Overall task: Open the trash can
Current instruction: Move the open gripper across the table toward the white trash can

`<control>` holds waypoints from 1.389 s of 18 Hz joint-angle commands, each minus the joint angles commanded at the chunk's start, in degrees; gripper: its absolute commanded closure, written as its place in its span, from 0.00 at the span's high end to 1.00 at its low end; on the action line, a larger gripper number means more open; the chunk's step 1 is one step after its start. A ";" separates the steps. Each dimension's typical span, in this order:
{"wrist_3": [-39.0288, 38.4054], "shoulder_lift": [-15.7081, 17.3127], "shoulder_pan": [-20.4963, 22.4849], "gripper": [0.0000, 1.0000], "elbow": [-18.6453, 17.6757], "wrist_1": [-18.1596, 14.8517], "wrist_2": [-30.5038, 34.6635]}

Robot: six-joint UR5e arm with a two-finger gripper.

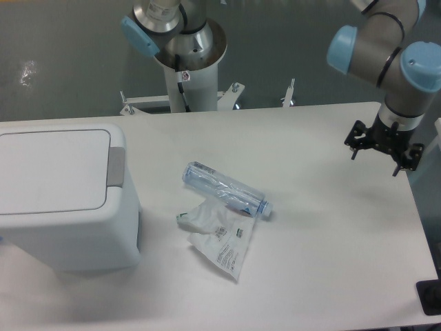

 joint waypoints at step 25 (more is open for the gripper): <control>-24.49 10.64 -13.71 1.00 -5.45 -7.65 -4.73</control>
